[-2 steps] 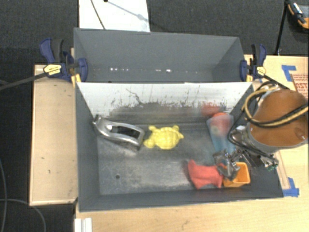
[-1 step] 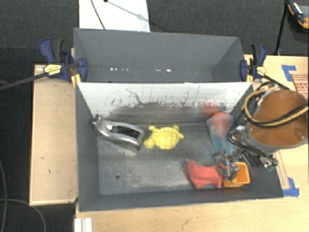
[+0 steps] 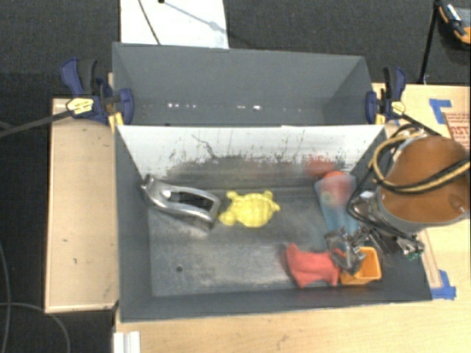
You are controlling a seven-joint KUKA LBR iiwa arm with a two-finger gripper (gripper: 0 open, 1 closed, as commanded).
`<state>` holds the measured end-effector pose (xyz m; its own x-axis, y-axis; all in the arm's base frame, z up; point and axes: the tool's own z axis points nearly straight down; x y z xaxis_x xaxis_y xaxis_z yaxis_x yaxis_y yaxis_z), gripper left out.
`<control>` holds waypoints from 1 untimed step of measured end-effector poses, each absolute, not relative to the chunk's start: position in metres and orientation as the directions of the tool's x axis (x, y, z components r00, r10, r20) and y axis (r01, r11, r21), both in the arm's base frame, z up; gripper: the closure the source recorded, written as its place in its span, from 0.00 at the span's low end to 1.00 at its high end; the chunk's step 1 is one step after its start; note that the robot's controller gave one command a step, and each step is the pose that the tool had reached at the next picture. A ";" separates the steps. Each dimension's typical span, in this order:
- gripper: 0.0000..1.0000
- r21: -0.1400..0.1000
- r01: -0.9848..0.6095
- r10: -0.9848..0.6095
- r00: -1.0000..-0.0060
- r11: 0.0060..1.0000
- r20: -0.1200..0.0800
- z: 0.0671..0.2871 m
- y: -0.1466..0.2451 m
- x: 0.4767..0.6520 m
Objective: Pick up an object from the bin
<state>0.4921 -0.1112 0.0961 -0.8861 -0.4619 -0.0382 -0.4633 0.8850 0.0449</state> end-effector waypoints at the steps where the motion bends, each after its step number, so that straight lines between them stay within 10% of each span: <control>1: 1.00 0.047 -0.464 -0.462 -0.886 0.885 -0.038 0.095 -0.110 0.492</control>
Offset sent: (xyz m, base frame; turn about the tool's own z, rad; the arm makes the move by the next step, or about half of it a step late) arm 0.0001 0.0000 0.0687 -0.0009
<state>0.4922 -0.1101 0.0951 -0.8859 -0.4623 -0.0384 -0.4637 0.8847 0.0470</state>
